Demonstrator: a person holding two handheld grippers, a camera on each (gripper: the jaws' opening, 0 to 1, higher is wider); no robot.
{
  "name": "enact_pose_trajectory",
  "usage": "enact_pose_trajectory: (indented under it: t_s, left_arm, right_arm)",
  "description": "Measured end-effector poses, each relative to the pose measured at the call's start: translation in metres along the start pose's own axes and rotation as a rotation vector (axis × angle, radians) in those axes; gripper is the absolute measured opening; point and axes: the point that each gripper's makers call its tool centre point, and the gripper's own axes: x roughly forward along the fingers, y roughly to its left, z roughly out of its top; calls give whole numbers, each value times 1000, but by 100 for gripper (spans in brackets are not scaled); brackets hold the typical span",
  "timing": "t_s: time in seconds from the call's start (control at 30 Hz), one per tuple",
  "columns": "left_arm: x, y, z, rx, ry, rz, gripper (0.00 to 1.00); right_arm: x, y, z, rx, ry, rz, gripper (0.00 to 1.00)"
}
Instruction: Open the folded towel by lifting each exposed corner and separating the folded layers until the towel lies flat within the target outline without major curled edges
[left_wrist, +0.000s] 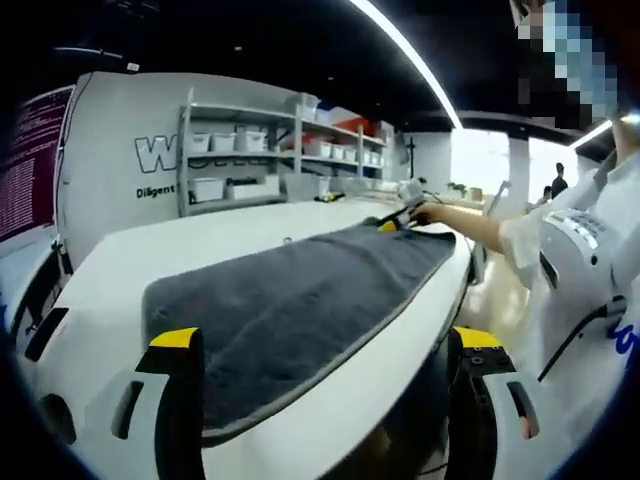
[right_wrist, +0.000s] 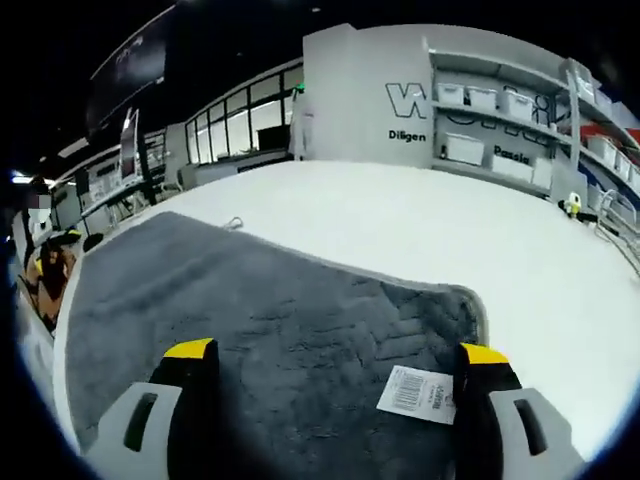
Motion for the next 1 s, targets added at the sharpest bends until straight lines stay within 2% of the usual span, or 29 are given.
enact_pose_trajectory:
  t_s: [0.13,0.33,0.4,0.53,0.67,0.83,1.0]
  left_arm:
    - [1,-2,-1,-6,0,3,99]
    - [-6,5,-1,-11,-6,7,99]
    - [-8,7,-1,-14,-7,9,99]
    - [-9,9,-1,-16,-9,12,99]
    - [-11,12,-3,-16,-13,14,99]
    - [-16,20,-5,-8,-8,35,99]
    - [-24,32,-7,2,0,72,99]
  right_arm:
    - [3,-10,-2,18,-2,-21,99]
    - [1,-5,0,8,2,-25,99]
    - [-7,-3,9,3,-37,-33,99]
    - [-33,3,30,-34,-112,-52,99]
    - [-65,22,48,-89,-169,-63,99]
    - [-109,57,51,-171,-164,-89,99]
    - [-155,92,42,-183,-164,-100,99]
